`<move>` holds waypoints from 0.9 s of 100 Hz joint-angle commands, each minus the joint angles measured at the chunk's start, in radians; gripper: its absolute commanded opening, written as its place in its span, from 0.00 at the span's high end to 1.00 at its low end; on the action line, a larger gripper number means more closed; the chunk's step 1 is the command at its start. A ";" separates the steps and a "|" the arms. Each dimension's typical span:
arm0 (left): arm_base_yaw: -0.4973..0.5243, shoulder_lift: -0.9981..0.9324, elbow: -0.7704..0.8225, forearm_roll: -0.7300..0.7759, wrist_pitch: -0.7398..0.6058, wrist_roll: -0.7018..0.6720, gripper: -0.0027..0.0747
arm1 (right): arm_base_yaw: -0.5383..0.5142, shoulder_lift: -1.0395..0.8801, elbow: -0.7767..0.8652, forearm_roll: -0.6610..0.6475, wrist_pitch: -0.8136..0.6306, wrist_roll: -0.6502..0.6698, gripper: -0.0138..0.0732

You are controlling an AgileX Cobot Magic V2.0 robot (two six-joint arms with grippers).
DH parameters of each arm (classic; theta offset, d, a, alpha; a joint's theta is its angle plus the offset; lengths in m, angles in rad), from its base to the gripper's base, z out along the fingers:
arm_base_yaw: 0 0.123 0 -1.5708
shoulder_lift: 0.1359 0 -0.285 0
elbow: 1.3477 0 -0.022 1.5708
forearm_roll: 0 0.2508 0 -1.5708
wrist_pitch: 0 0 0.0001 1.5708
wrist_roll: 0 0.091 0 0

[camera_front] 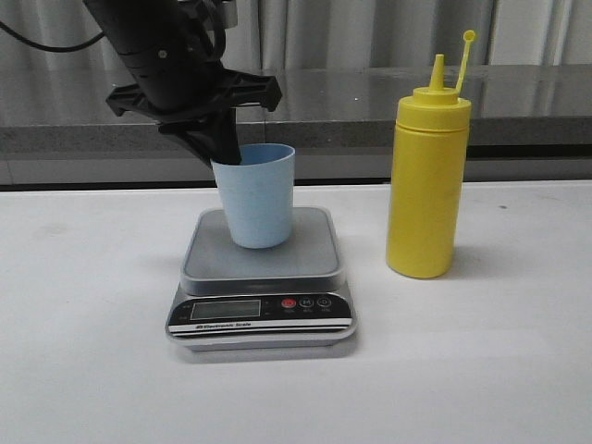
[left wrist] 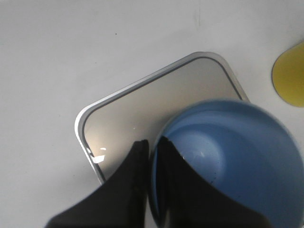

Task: Pour seasoning into cup on scale with both arms
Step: 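Lower the cup onto the scale and open the left gripper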

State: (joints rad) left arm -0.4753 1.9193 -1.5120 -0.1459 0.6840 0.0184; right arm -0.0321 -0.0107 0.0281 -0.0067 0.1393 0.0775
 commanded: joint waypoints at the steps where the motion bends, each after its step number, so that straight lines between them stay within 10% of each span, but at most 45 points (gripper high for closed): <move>1: -0.009 -0.041 -0.026 -0.013 -0.025 -0.005 0.97 | -0.005 -0.020 -0.021 -0.005 -0.078 -0.003 0.92; 37: -0.009 -0.047 -0.026 -0.015 -0.020 -0.005 0.33 | -0.005 -0.020 -0.021 -0.005 -0.078 -0.003 0.92; 90: 0.015 -0.214 0.014 -0.008 -0.056 -0.008 0.31 | -0.005 -0.020 -0.021 -0.005 -0.078 -0.003 0.92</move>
State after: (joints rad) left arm -0.4753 1.7935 -1.4963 -0.1478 0.7022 0.0184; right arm -0.0321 -0.0107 0.0281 -0.0067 0.1393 0.0775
